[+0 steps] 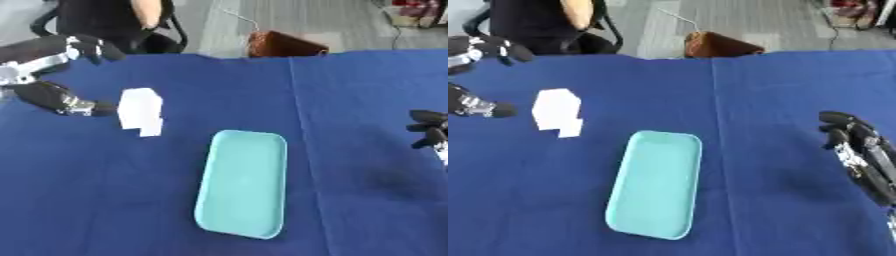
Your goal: Pick up objects on the table and place them in the box.
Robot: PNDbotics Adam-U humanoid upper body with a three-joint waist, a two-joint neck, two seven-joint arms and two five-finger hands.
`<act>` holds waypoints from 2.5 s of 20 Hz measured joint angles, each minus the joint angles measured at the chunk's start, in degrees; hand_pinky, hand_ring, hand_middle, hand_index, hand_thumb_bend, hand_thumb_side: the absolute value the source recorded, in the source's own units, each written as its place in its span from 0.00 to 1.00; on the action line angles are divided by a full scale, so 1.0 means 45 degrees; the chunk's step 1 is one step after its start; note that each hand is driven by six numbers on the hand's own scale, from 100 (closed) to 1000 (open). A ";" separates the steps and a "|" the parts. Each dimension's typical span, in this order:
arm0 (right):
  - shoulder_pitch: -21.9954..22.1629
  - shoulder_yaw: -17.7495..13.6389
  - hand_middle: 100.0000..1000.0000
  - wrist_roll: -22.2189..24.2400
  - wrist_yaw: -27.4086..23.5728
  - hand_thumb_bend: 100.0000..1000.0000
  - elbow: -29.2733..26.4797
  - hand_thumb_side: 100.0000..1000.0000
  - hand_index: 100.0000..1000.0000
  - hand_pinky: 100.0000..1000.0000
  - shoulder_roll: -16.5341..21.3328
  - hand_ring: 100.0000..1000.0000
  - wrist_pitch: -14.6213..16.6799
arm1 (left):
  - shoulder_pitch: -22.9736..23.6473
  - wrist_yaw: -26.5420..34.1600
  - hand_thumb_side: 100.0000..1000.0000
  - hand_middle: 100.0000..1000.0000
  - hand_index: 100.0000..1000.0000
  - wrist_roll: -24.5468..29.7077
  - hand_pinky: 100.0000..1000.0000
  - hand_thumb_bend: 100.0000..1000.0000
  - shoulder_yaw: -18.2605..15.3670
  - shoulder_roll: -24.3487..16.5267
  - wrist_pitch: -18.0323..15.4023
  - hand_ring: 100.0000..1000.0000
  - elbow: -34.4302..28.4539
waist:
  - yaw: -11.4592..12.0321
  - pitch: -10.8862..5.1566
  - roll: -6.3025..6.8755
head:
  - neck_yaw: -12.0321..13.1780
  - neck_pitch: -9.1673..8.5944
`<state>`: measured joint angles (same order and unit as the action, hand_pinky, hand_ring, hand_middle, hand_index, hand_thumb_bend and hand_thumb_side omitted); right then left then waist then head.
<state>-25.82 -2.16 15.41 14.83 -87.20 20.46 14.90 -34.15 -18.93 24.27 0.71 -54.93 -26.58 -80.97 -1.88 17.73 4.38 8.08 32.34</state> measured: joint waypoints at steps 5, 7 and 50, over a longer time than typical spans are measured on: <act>-0.0051 0.0006 0.86 0.0041 -0.0004 0.00 0.0000 0.88 0.86 0.60 -0.0002 0.78 0.0032 | -0.0210 -0.0239 0.74 0.84 0.90 -0.0064 0.73 0.63 0.0082 0.0173 -0.0070 0.79 0.0329 | -0.0100 0.0080 0.0021 | 0.0030 -0.0080; -0.0053 0.0008 0.86 0.0054 -0.0005 0.00 0.0000 0.88 0.86 0.60 -0.0002 0.78 0.0043 | -0.0235 -0.0347 0.74 0.84 0.90 -0.0076 0.73 0.63 0.0092 0.0223 -0.0088 0.79 0.0460 | -0.0137 0.0083 0.0036 | 0.0032 -0.0085; -0.0503 0.0166 0.86 0.0273 -0.0100 0.00 -0.0001 0.88 0.85 0.60 -0.0114 0.78 0.0159 | -0.0544 -0.2468 0.78 0.75 0.85 -0.0150 0.69 0.67 0.0474 0.0838 -0.0420 0.70 0.1897 | -0.0958 0.0537 -0.0014 | 0.0375 -0.0626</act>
<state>-28.08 -1.42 16.64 14.38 -87.20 19.94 15.62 -36.59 -30.03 23.60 2.85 -51.16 -28.47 -72.43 -6.20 20.14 4.31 9.77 29.52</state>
